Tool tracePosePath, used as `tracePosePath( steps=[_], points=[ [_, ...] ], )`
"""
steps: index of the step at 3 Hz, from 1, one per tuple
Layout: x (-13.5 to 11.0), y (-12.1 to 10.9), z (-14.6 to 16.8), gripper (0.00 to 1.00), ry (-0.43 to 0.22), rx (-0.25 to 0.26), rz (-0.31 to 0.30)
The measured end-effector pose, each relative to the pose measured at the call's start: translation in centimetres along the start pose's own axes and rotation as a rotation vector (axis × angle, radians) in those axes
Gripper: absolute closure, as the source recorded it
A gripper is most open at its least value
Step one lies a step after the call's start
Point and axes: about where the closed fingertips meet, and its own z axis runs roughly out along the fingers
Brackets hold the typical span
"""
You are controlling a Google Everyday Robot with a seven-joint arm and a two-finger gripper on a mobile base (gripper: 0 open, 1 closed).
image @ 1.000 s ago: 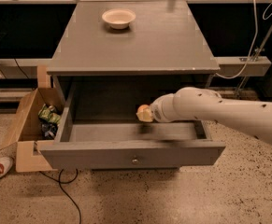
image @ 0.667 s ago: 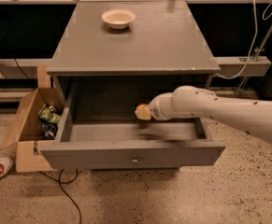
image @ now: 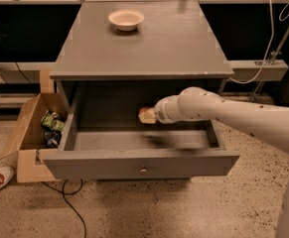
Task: Place orange into top drawer
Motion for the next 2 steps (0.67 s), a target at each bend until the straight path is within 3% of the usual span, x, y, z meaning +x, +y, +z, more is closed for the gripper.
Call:
tracePosePath(
  steps=[1, 2],
  points=[
    [-0.3, 0.1, 0.8, 0.0, -0.012, -0.022, -0.004],
    [-0.3, 0.2, -0.3, 0.0, -0.032, -0.02, -0.002]
  ],
)
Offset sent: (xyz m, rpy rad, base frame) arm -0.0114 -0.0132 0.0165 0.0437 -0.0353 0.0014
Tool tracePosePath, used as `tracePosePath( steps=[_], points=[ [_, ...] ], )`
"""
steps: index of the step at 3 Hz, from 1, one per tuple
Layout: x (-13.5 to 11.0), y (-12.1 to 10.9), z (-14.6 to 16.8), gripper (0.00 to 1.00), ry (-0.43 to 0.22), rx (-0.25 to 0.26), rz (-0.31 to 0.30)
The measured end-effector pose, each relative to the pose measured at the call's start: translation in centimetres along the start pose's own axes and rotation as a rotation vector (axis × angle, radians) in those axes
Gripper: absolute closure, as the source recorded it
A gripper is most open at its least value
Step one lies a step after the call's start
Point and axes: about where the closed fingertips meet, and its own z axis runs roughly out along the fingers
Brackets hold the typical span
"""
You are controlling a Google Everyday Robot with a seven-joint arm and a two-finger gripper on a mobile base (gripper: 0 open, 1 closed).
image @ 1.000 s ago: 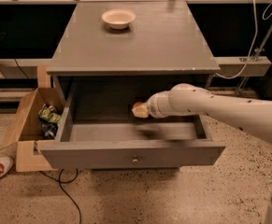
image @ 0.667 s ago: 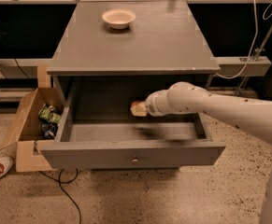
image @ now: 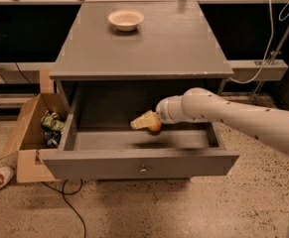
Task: Place orange into top drawer
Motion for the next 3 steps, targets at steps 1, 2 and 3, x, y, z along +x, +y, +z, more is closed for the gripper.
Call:
tracePosePath(
  steps=[1, 2, 3],
  points=[
    [0.1, 0.1, -4.8, 0.0, -0.05, 0.044, 0.016],
    [0.8, 1.5, -11.3, 0.0, -0.141, 0.068, 0.053],
    [2.1, 1.5, -14.9, 0.0, -0.207, 0.078, 0.095]
  ],
)
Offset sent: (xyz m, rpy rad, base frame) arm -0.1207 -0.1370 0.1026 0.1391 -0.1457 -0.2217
